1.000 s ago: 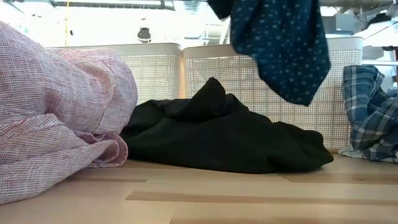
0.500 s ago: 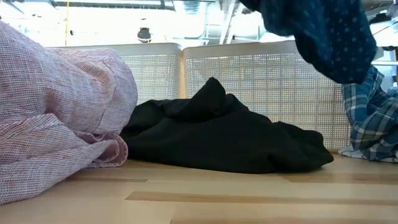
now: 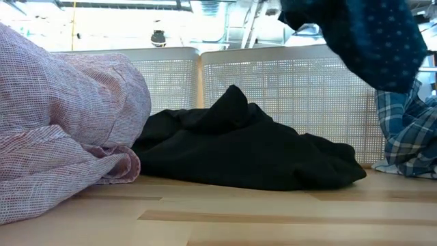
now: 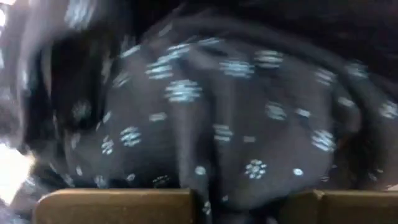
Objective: Sort clothes
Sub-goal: Put the blue long sleeve into the left white laundry bin
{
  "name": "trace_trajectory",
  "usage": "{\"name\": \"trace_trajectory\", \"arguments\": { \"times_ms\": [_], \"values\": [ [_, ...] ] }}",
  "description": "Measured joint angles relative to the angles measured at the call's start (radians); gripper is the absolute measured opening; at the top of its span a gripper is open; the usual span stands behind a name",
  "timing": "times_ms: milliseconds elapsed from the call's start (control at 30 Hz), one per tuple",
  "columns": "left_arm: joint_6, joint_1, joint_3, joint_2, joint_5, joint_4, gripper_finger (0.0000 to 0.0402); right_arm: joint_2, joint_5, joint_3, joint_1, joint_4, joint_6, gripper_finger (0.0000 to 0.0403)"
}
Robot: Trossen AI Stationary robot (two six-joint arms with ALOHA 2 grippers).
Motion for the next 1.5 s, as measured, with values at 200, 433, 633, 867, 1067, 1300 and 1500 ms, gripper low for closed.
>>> {"name": "trace_trajectory", "arguments": {
  "times_ms": [200, 433, 633, 867, 1067, 1300, 1500],
  "values": [
    [0.087, 0.001, 0.000, -0.101, -0.087, -0.100, 0.0036, -0.046, 0.104, 0.000, 0.031, -0.092, 0.032, 0.0099],
    [0.205, 0.001, 0.003, -0.268, -0.235, -0.175, 0.0036, -0.093, 0.217, -0.002, 0.076, -0.155, 0.070, 0.0175],
    [0.356, 0.001, 0.003, -0.393, -0.458, -0.201, 0.0036, -0.101, 0.319, -0.002, 0.107, -0.178, 0.074, 0.0217],
    [0.522, 0.033, 0.003, -0.480, -0.690, -0.195, 0.0036, -0.102, 0.332, -0.002, 0.119, -0.254, 0.159, 0.0220],
    [0.613, 0.100, 0.003, -0.504, -0.832, -0.169, 0.0036, -0.102, 0.333, -0.002, 0.119, -0.357, 0.278, 0.0219],
    [0.731, 0.188, 0.003, -0.501, -0.950, -0.088, 0.0036, -0.102, 0.333, -0.002, 0.123, -0.401, 0.356, 0.0219],
    [0.750, 0.259, 0.003, -0.502, -0.991, -0.074, 0.0036, -0.100, 0.331, -0.002, 0.087, -0.321, 0.311, 0.0219]
  ]
}}
